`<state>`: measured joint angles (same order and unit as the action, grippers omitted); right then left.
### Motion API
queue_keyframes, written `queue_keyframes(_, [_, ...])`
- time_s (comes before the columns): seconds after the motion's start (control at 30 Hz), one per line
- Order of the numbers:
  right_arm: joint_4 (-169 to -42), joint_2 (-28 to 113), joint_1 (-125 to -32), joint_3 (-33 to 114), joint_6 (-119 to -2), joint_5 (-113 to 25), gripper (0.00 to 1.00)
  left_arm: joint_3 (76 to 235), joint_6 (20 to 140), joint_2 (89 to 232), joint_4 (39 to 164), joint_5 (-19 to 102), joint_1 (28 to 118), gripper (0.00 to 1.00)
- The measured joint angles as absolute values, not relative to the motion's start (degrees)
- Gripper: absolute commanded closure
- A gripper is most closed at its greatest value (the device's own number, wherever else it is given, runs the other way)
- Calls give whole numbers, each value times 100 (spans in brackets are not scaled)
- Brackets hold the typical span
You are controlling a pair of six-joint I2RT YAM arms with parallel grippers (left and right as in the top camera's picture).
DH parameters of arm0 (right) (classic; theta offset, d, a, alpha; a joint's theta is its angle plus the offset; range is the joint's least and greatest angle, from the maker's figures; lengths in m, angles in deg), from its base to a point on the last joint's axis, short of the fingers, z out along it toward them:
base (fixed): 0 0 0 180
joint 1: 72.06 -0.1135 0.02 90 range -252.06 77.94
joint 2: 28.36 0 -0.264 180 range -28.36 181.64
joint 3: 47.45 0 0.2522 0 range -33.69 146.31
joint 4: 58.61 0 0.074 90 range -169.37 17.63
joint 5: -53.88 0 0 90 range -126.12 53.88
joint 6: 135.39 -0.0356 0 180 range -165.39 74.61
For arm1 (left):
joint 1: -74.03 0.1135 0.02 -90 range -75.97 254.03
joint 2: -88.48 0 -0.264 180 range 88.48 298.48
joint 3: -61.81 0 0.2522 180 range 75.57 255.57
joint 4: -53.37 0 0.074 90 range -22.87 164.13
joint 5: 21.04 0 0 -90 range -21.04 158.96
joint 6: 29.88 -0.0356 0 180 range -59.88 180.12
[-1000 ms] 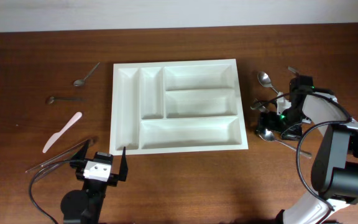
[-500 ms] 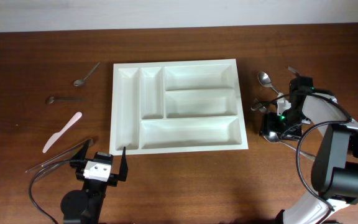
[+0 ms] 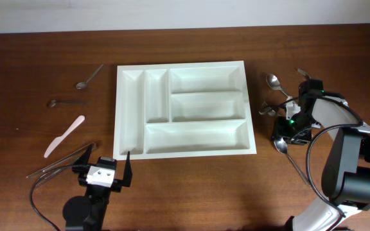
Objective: Pack container
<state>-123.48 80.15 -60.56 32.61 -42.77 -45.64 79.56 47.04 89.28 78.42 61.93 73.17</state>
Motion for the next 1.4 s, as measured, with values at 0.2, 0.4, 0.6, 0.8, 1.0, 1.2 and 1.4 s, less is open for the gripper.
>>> queue_keyframes(0.2, [-12342,8024,-6056,3261,-4249,-4566,60,7956,4706,8928,7842,6193,7317,1])
queue_keyframes(0.4, [-12305,8030,-6056,3250,-4262,-4564,68,7956,4704,8928,7842,6193,7317,1])
queue_keyframes(0.6, [-12298,8030,-6056,3246,-4267,-4566,67,7956,4704,8928,7842,6193,7317,1])
queue_keyframes(0.8, [-12309,8026,-6056,3250,-4306,-4673,41,7956,4704,8928,7842,6193,7317,1])
queue_keyframes(1.0, [-12337,8011,-6088,3274,-4295,-4739,23,7956,4706,8928,7842,6193,7317,1])
queue_keyframes(1.2, [-12482,7989,-6086,3277,-4369,-4507,21,7956,4704,8928,7842,6193,7317,1])
queue_keyframes(1.4, [-12753,7534,-6086,3128,-4542,-4050,20,7956,4704,8928,7842,6193,7317,1])
